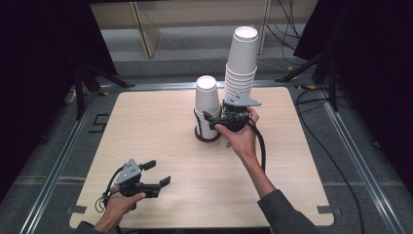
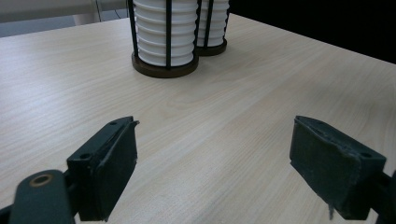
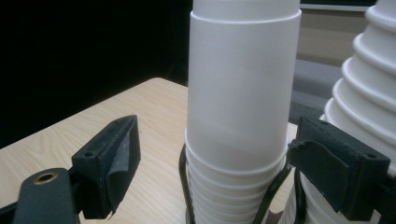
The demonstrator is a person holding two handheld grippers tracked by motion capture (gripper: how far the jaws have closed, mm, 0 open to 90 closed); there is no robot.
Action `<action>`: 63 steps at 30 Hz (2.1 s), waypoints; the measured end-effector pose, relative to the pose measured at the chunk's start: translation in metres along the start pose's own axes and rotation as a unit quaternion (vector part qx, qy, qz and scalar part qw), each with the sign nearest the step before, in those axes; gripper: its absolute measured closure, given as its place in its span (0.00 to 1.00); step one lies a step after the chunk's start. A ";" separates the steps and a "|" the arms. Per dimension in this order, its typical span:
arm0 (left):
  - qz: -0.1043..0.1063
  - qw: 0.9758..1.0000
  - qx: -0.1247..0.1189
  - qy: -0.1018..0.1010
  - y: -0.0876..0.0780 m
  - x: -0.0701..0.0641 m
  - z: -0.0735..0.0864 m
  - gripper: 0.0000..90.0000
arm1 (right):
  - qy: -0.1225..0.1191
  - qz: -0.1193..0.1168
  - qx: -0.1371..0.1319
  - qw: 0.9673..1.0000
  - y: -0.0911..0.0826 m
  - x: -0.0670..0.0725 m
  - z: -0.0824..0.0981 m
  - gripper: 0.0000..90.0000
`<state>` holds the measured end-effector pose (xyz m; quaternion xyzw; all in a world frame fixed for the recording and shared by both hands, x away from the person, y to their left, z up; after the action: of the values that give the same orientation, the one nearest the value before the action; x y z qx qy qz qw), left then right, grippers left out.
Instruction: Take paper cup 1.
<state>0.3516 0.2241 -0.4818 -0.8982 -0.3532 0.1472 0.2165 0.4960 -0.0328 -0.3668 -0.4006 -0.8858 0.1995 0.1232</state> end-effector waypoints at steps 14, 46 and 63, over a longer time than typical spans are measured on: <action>0.003 1.000 -0.002 -0.002 0.000 -0.001 0.000 0.16 | 0.019 0.051 0.008 0.998 0.024 0.002 -0.024 0.18; 0.002 1.000 0.006 0.003 -0.001 -0.002 0.000 0.16 | 0.058 0.102 0.024 0.993 0.054 -0.003 -0.035 0.20; 0.007 1.000 0.001 0.003 0.000 -0.002 0.000 0.16 | 0.067 0.096 -0.014 0.993 0.027 0.002 -0.064 0.22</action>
<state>0.3505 0.2224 -0.4817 -0.9009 -0.3462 0.1461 0.2172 0.5366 0.0017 -0.3218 -0.4976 -0.8357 0.1711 0.1572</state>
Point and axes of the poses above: each handheld gripper's, and its own axes: y roughly forward along the jaws, z roughly out of its underside, x roughly to its left, the point moved 5 cm from there along y, roughly forward along the jaws, and after that the axes turned 10 degrees about x, right-handed, at the moved point
